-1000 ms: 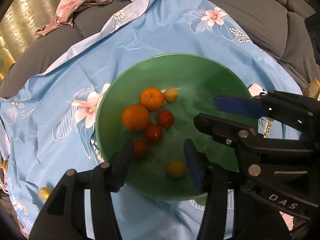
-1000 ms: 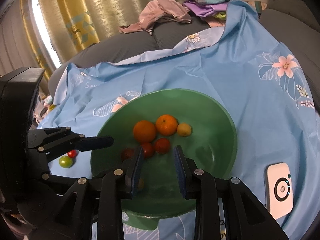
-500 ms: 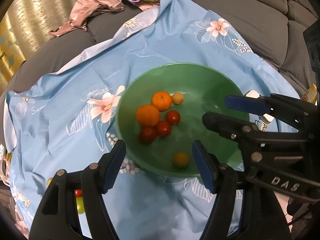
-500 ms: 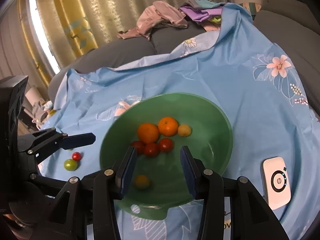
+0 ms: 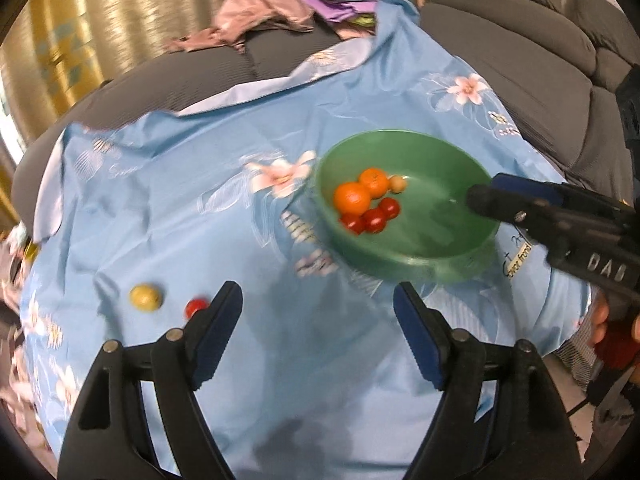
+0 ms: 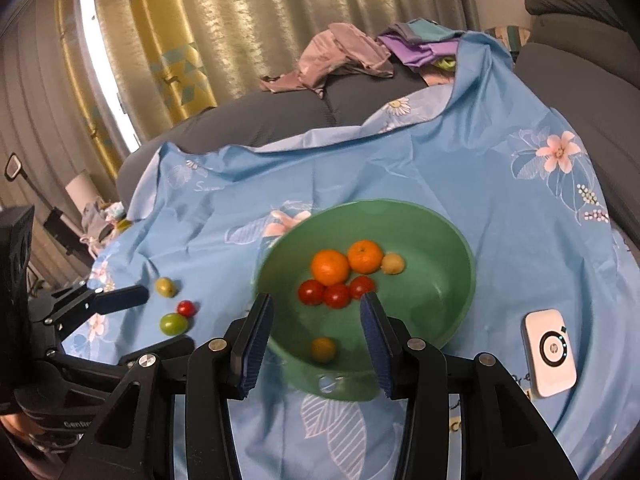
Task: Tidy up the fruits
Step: 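Open both tools to drop the tomatoes into the bowl, then move both open tools back toward the remaining fruit on the cloth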
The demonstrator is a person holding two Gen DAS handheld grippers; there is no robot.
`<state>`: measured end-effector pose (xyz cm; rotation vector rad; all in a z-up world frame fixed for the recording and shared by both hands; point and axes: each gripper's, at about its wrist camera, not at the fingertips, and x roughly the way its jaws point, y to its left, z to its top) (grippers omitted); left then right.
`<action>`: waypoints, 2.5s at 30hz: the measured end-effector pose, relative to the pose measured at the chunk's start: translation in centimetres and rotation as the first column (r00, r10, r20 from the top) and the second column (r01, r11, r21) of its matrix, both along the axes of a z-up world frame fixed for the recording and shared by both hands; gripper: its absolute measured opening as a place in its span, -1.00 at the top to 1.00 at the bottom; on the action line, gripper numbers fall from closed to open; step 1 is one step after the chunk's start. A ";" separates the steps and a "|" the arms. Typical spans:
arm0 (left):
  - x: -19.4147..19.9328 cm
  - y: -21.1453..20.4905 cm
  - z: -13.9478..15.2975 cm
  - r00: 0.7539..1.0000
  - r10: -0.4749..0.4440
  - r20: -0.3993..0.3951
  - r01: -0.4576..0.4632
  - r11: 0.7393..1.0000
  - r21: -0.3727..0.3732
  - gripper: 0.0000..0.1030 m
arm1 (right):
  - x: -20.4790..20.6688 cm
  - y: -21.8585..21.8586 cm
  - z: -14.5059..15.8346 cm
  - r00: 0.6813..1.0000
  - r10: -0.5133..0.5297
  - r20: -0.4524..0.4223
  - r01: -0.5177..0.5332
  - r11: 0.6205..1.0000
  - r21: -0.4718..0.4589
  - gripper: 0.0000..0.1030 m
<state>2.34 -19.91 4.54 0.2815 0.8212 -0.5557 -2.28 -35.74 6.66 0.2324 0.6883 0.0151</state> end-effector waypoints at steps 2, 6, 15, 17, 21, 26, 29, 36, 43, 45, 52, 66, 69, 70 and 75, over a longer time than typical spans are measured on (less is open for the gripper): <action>-0.2 1.3 -0.2 1.000 0.026 -0.006 -0.026 1.000 -0.004 -0.52 | -0.3 0.7 0.1 1.000 0.011 0.002 -0.011 1.000 0.000 0.11; -0.8 4.6 -0.9 0.996 0.092 -0.019 -0.092 0.996 -0.021 -0.52 | -0.8 2.4 0.0 0.999 0.044 -0.011 -0.044 0.999 -0.007 0.11; -2.1 10.7 -3.2 0.974 0.195 -0.112 -0.203 0.977 -0.062 -0.52 | -0.7 7.7 -1.2 0.984 0.163 -0.069 -0.165 0.986 -0.024 0.11; -2.3 11.7 -3.4 0.968 0.214 -0.128 -0.225 0.971 -0.075 -0.52 | -0.4 9.0 -1.6 0.976 0.200 -0.084 -0.203 0.979 -0.020 0.11; -2.7 13.6 -3.9 0.956 0.256 -0.141 -0.269 0.960 -0.079 -0.52 | 0.0 11.2 -2.5 0.959 0.264 -0.100 -0.265 0.964 -0.004 0.11; -2.6 15.5 -4.8 0.944 0.286 -0.164 -0.303 0.949 -0.088 -0.52 | 0.9 13.2 -3.4 0.942 0.311 -0.126 -0.313 0.950 0.005 0.11; -2.0 15.9 -5.4 0.938 0.295 -0.181 -0.315 0.945 -0.088 -0.52 | 1.4 13.7 -4.0 0.936 0.321 -0.141 -0.324 0.946 0.006 0.11; 0.4 14.9 -6.7 0.941 0.266 -0.208 -0.290 0.952 -0.095 -0.52 | 2.9 13.3 -5.3 0.934 0.310 -0.179 -0.314 0.949 0.011 0.11; 2.7 13.4 -7.2 0.947 0.232 -0.221 -0.260 0.960 -0.105 -0.52 | 4.3 12.3 -6.2 0.935 0.297 -0.196 -0.299 0.954 0.018 0.11; 3.4 13.1 -7.5 0.947 0.227 -0.226 -0.255 0.961 -0.105 -0.52 | 4.5 12.2 -6.3 0.936 0.295 -0.193 -0.297 0.955 0.018 0.11; 5.9 12.1 -7.6 0.944 0.212 -0.253 -0.249 0.961 -0.123 -0.50 | 5.4 12.4 -7.1 0.925 0.320 -0.203 -0.323 0.946 0.022 0.11; 5.8 15.2 -7.3 0.939 0.273 -0.208 -0.302 0.945 -0.124 -0.45 | 10.0 14.3 -7.0 0.898 0.390 -0.202 -0.388 0.920 0.049 0.11; 5.7 15.9 -7.6 0.937 0.279 -0.211 -0.309 0.943 -0.124 -0.45 | 12.8 15.3 -8.0 0.882 0.408 -0.237 -0.395 0.913 0.104 0.11; 5.7 16.0 -7.6 0.937 0.277 -0.211 -0.307 0.944 -0.124 -0.45 | 13.6 15.6 -8.4 0.876 0.414 -0.248 -0.397 0.910 0.118 0.11; 5.8 15.9 -7.9 0.941 0.261 -0.216 -0.292 0.948 -0.125 -0.45 | 16.5 17.8 -10.5 0.848 0.419 -0.323 -0.399 0.908 0.129 0.11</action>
